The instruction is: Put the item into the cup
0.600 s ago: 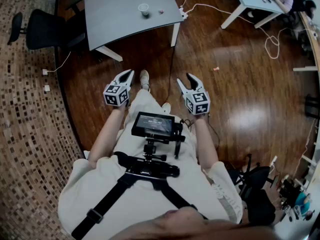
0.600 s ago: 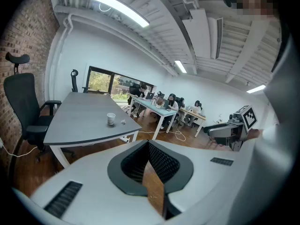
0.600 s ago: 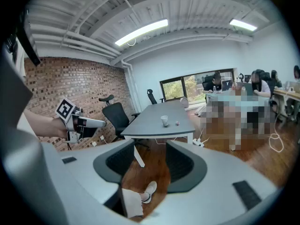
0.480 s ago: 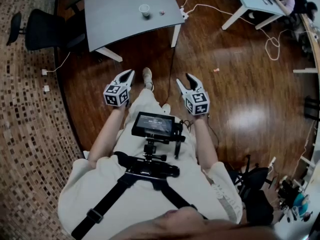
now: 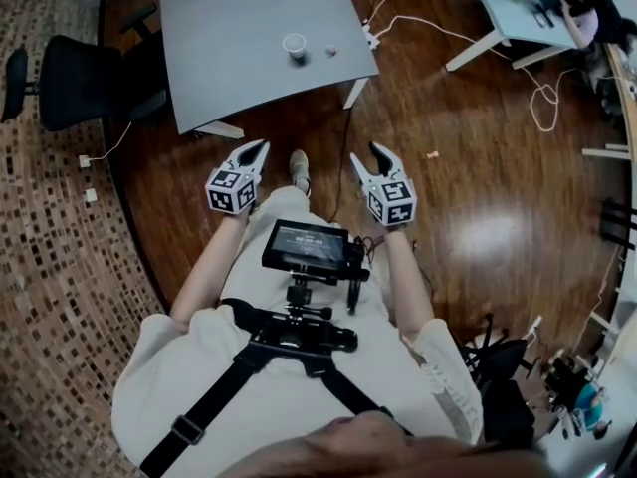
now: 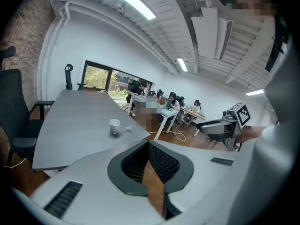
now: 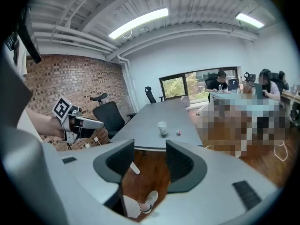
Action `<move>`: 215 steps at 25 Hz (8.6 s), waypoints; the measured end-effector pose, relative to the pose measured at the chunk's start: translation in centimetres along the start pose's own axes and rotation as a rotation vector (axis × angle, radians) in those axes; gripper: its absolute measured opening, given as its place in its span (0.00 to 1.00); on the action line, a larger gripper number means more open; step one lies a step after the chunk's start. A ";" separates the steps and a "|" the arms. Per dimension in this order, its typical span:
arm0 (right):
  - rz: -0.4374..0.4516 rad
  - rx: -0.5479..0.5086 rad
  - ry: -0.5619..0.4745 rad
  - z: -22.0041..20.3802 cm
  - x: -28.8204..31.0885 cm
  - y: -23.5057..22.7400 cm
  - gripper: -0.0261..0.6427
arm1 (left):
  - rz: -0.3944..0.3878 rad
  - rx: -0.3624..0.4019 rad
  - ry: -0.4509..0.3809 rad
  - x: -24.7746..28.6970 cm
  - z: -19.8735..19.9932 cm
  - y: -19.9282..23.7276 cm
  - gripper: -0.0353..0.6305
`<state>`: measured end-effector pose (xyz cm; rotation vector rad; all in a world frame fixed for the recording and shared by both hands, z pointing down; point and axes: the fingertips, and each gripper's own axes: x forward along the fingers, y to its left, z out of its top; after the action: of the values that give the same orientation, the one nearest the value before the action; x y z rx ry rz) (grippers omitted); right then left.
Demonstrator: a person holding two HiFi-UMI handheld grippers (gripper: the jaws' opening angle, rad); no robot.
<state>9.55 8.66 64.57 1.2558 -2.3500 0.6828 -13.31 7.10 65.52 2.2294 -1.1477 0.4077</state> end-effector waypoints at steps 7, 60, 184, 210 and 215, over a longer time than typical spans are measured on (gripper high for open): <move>-0.032 -0.035 -0.005 6.3 8.0 -1.9 0.37 | -0.054 0.001 0.007 4.5 4.9 5.7 0.05; 0.169 -0.295 0.611 -4.3 46.0 -19.4 0.19 | 0.248 -0.188 -0.004 14.5 16.7 21.0 0.05; 0.043 0.035 -0.157 2.5 -4.0 -1.0 0.30 | -0.017 0.011 -0.113 0.8 2.4 -3.5 0.05; 0.041 -0.026 -0.183 -2.1 -9.8 1.9 0.30 | -0.051 0.019 -0.096 -2.4 -1.6 -9.5 0.05; 0.045 -0.018 -0.191 -1.9 -9.6 2.9 0.30 | -0.055 0.007 -0.082 -2.6 -2.6 -9.4 0.05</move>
<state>12.34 17.44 60.20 1.3168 -2.5381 0.5772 -7.21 14.64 62.79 2.2969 -1.1259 0.3005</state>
